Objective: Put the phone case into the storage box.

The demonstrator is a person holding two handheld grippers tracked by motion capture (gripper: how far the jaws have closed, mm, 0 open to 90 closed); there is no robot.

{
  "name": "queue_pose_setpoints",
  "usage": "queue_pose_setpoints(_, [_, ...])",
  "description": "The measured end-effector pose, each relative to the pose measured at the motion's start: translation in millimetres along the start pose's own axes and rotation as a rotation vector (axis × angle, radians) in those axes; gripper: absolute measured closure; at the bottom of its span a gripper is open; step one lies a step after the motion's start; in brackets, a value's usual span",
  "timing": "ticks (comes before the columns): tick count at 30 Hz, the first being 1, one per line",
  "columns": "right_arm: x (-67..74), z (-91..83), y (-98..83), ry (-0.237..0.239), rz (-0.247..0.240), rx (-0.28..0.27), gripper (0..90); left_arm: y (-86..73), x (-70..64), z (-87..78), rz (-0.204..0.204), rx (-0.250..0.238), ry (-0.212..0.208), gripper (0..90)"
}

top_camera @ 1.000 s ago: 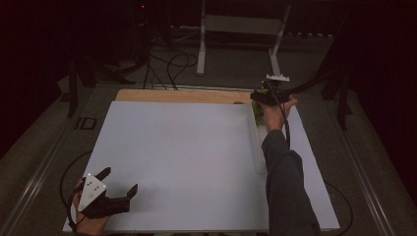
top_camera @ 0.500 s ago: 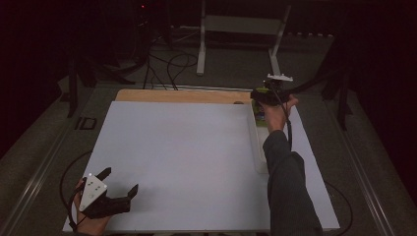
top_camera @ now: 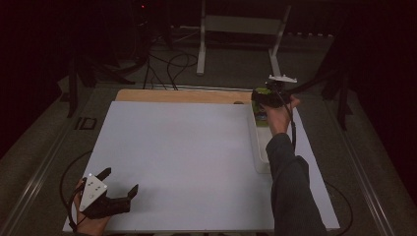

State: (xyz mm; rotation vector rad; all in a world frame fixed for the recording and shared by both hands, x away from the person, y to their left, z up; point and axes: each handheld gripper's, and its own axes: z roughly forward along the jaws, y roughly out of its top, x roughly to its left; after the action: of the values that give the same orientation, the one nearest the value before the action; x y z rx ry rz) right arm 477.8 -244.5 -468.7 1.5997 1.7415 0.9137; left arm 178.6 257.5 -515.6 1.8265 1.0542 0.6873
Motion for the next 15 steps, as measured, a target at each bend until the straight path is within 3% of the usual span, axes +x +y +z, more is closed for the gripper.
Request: queue_pose_setpoints(15, [-13.1, -24.7, -10.8, 0.056, -0.015, -0.021, 9.4, -0.1, -0.7, 0.9, 0.003, 0.003, -0.002, 0.0])
